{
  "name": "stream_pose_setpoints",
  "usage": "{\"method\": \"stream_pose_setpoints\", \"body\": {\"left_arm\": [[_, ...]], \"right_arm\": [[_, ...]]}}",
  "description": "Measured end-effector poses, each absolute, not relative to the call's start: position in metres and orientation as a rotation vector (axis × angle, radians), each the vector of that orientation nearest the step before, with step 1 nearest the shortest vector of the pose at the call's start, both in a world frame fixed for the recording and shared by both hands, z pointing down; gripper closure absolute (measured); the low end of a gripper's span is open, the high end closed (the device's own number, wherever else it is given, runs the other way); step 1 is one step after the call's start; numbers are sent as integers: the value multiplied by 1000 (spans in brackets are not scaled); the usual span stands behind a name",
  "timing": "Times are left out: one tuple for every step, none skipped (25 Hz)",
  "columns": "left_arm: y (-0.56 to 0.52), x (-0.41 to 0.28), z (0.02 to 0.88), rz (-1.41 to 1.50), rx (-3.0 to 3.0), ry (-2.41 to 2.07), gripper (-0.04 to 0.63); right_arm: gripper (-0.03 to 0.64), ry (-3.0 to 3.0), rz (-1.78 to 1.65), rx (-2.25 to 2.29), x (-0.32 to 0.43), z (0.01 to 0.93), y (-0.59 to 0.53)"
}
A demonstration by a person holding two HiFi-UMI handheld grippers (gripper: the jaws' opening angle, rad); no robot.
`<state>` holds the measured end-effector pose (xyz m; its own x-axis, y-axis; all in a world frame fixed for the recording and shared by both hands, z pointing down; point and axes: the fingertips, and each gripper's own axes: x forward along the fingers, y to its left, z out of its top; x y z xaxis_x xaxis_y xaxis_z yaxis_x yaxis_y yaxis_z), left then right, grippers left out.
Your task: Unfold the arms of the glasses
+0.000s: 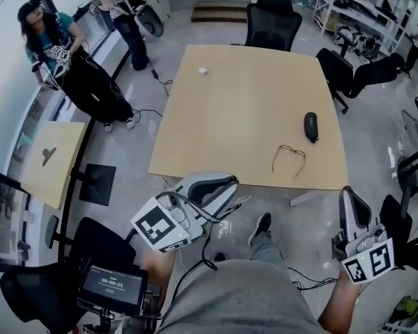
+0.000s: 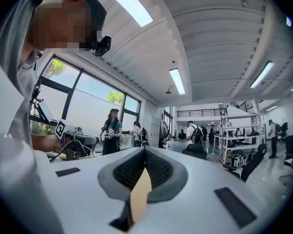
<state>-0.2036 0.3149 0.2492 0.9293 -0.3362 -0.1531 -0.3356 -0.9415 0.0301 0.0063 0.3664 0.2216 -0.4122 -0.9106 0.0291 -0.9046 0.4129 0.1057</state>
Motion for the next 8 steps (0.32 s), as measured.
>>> {"method": "stream_pose_setpoints", "body": {"left_arm": [[321,-207,248,-247,3086,-530,575],[327,-209,248,-247,3089,-525,575],[333,-212,249,-246,3090,-523,575],[339,-216,250,-243,3089,-524,575],[345,-220,251,-241,3087,-528,575],[351,-225,251,-240,3086,-533,575],[357,-230,251,-240,3086,-538,575],[363,-236,250,-239,3087,-543,575]], "right_arm": [[609,-2570,-111,1664,3,221,374],[609,-2571,-106,1668,-1,223,382],[609,-2572,-97,1668,-5,225,389],[609,-2573,-86,1664,-9,228,396],[609,-2575,-73,1656,-14,232,403],[609,-2578,-60,1647,-20,235,409],[609,-2582,-49,1637,-26,237,415],[609,-2586,-39,1628,-33,239,421]]}}
